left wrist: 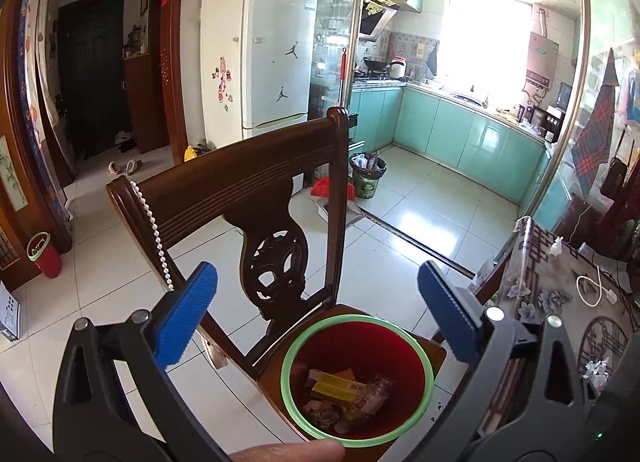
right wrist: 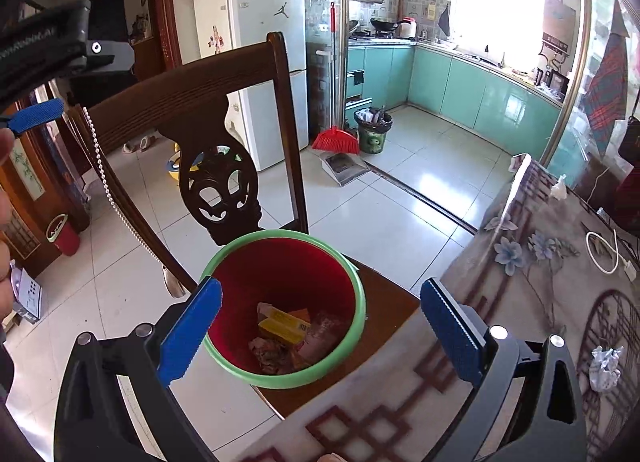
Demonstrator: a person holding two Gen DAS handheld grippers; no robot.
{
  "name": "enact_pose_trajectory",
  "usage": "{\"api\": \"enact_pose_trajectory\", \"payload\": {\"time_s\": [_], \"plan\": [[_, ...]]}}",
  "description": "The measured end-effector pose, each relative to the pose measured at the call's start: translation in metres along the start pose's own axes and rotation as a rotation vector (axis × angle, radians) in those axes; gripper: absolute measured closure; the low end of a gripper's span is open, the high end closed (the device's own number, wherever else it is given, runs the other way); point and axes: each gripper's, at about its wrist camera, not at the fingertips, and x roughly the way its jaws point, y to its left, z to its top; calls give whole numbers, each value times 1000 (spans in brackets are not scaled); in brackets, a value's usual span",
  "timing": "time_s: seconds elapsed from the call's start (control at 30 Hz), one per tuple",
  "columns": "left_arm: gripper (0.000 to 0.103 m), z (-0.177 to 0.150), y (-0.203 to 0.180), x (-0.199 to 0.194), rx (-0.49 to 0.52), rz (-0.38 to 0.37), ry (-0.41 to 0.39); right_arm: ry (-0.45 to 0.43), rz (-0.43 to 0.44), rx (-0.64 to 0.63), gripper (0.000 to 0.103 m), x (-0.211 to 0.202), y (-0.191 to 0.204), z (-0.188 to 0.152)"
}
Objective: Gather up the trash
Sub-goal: 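Move both tools back over the table toward the remaining trash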
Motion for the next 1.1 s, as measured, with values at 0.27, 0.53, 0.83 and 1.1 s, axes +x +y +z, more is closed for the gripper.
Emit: {"api": "enact_pose_trajectory", "payload": {"time_s": [0.27, 0.53, 0.83, 1.1], "plan": [[4, -13, -64, -26, 112, -102, -18, -57, -67, 76, 7, -80, -53, -34], [4, -49, -126, -55, 180, -263, 39, -80, -154, 168, 6, -163, -120, -105], [4, -116, -215, -95, 327, -438, 114, -44, -321, 230, 6, -234, -201, -197], [4, -195, -279, -116, 473, -561, 247, -28, -406, 330, 6, -274, -253, -273]]}}
